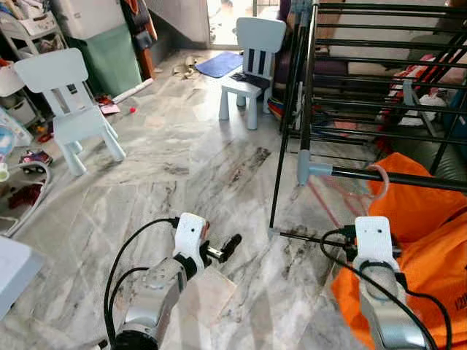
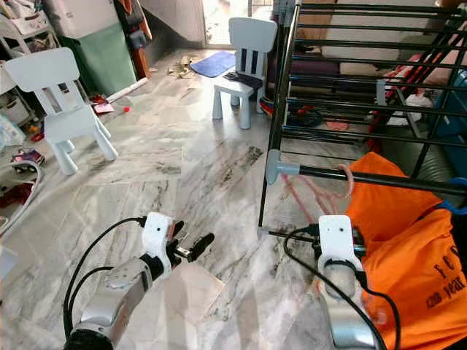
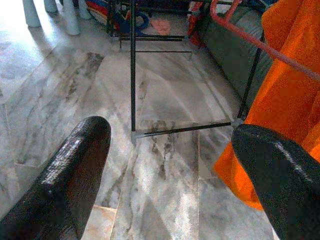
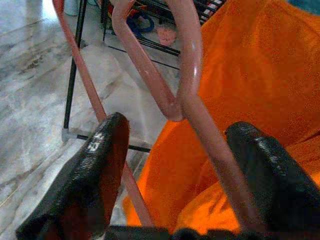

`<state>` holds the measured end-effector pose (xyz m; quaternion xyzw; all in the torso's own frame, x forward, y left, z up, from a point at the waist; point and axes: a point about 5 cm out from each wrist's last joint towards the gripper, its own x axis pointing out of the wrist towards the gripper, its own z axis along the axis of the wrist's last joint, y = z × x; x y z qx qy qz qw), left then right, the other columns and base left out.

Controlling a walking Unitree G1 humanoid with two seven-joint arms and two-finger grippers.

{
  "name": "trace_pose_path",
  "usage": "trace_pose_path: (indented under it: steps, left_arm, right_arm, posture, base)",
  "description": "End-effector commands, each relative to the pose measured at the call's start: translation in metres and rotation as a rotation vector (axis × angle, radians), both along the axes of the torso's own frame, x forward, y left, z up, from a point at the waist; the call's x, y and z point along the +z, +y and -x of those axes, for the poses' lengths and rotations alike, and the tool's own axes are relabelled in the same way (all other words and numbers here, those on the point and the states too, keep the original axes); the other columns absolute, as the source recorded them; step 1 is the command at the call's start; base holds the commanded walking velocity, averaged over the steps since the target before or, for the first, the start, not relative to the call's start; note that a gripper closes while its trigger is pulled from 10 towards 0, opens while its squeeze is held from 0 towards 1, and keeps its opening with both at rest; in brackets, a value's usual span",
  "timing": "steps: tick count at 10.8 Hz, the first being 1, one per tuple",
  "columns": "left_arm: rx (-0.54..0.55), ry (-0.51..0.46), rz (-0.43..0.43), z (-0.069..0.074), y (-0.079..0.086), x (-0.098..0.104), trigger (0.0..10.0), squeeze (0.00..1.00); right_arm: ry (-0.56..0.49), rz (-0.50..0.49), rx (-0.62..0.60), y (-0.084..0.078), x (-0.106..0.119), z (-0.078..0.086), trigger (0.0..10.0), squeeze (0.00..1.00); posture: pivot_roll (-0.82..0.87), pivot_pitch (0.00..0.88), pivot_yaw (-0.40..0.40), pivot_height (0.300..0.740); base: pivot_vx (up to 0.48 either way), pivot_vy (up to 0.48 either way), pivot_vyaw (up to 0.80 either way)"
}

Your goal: Hang hanger

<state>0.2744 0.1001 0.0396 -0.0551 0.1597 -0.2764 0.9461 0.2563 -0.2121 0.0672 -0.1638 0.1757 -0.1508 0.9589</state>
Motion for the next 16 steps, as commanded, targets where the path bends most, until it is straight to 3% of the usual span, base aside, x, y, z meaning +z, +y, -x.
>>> trace_pose_path:
  steps: [1, 5, 9, 16]
  left_arm:
    - [-0.003, 0.006, -0.012, 0.002, 0.0, -0.001, 10.0, 0.0]
    - [-0.014, 0.005, -0.017, 0.002, -0.003, -0.001, 10.0, 0.0]
    - [-0.03, 0.001, -0.028, 0.006, -0.005, -0.002, 10.0, 0.0]
    - [-0.033, -0.011, -0.034, 0.005, -0.009, -0.001, 10.0, 0.0]
  right_arm:
    - [-0.018, 0.007, 0.013, 0.002, 0.003, 0.002, 10.0, 1.0]
    - [-0.05, 0.046, -0.007, -0.009, 0.007, 0.009, 10.0, 1.0]
    - [-0.126, 0.022, 0.063, 0.003, 0.016, 0.009, 10.0, 1.0]
    - [-0.152, 0.026, 0.062, 0.001, 0.021, 0.007, 10.0, 1.0]
  posture:
    - [-0.09, 0.036, 0.034, 0.74]
    - [-0.1, 0.038, 0.035, 0.74]
    - [-0.09, 0.04, 0.032, 0.74]
    - [-0.1, 0.04, 0.03, 0.74]
  base:
    - [0.0, 0.0, 0.0]
    - [0.0, 0.0, 0.0]
    - [0.0, 0.0, 0.0]
    - [-0.113, 0.0, 0.0]
